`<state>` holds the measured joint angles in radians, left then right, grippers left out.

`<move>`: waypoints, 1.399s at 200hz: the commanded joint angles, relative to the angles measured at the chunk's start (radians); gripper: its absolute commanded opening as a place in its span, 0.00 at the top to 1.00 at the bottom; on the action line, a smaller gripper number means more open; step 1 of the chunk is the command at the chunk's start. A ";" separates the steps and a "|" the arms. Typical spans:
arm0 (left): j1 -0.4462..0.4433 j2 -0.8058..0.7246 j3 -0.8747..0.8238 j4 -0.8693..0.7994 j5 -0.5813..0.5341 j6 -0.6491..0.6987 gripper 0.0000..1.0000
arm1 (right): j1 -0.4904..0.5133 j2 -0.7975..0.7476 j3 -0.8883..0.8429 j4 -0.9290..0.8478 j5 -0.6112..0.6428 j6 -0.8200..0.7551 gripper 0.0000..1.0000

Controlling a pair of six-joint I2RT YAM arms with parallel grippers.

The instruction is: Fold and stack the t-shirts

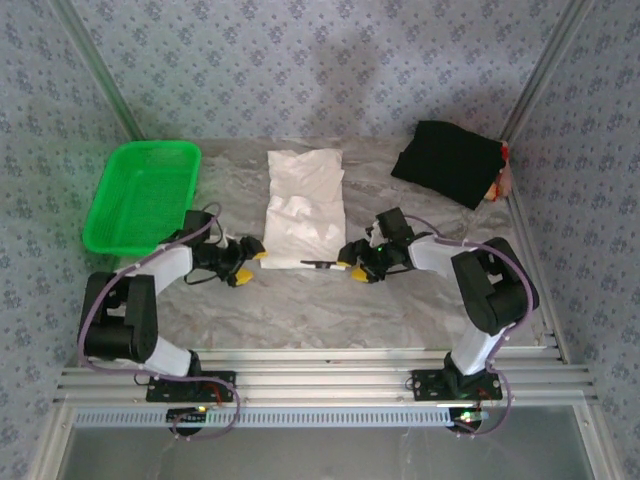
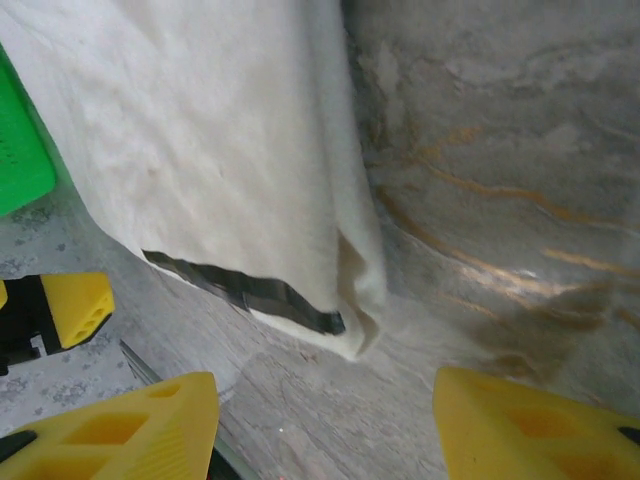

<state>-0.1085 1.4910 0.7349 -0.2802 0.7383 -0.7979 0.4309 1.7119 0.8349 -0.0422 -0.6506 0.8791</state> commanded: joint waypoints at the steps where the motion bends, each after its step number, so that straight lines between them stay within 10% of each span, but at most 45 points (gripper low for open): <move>1: -0.007 0.032 0.008 0.104 0.035 -0.031 0.25 | 0.007 0.020 0.005 0.073 0.001 0.041 0.40; 105: -0.068 0.236 0.098 0.172 0.003 -0.073 0.33 | 0.031 0.129 0.108 0.067 0.000 0.065 0.48; 152: -0.094 0.312 0.193 0.113 -0.011 -0.032 0.68 | 0.028 0.154 0.136 0.044 0.000 0.075 0.73; 203: -0.095 0.196 0.188 -0.099 -0.081 0.109 0.99 | 0.030 0.081 0.112 -0.030 0.006 0.073 0.99; 280: -0.103 -0.148 -0.134 -0.155 -0.161 0.049 1.00 | 0.164 -0.151 -0.106 -0.098 0.117 0.195 1.00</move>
<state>-0.2104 1.4166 0.6743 -0.3756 0.6350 -0.7231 0.5457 1.6073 0.7921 -0.0753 -0.6094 1.0054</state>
